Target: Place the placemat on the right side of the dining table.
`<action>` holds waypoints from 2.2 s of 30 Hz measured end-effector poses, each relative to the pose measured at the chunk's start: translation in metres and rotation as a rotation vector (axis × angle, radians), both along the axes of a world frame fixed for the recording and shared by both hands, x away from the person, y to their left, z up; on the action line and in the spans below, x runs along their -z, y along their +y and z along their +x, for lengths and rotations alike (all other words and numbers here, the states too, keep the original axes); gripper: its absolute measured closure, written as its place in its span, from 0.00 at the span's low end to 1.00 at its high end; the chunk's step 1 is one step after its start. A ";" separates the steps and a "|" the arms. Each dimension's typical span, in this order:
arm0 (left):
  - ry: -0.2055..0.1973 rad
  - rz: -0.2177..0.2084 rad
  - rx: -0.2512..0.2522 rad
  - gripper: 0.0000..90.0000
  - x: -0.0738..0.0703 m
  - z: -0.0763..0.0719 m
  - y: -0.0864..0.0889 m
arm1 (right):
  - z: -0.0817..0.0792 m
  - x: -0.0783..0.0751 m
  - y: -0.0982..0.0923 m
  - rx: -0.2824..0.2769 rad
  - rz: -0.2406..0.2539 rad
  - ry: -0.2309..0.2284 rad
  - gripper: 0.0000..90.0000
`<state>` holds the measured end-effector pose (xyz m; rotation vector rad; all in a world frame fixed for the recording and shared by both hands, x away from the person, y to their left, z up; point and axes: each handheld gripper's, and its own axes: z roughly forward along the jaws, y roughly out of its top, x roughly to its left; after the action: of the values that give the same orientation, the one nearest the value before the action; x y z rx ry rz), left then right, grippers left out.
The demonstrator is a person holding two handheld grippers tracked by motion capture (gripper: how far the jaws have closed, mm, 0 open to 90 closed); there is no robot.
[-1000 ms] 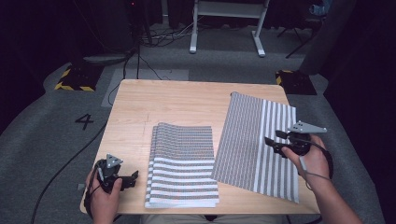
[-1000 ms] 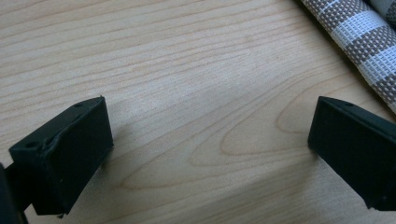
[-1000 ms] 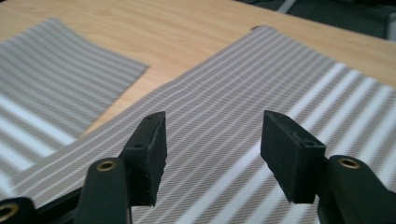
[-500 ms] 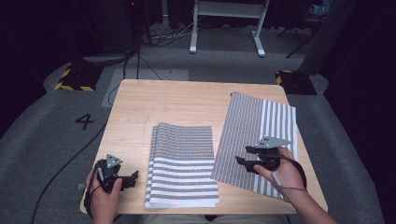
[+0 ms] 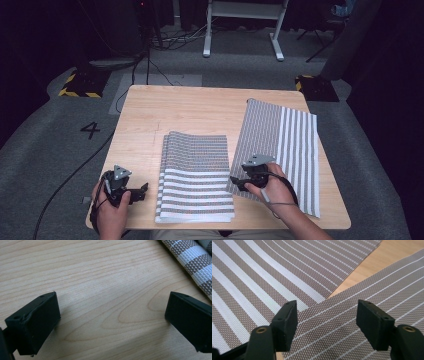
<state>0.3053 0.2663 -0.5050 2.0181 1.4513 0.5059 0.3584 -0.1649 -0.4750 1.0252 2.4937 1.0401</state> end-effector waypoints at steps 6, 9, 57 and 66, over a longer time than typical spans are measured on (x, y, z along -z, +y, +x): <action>0.000 -0.001 0.001 0.00 0.000 0.000 0.000 | -0.002 0.014 0.015 0.014 -0.017 0.021 0.31; 0.000 -0.002 0.002 0.00 0.000 0.000 0.000 | -0.004 0.018 0.017 0.023 -0.023 0.012 0.30; 0.002 -0.001 0.002 0.00 0.000 0.000 0.000 | -0.026 -0.013 -0.055 -0.009 -0.121 -0.035 0.94; 0.002 -0.001 0.002 0.00 0.000 0.000 0.000 | -0.036 -0.008 -0.069 -0.021 -0.124 -0.013 0.94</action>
<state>0.3055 0.2662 -0.5049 2.0198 1.4499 0.5022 0.3222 -0.2343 -0.4668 0.9546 2.5278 0.8823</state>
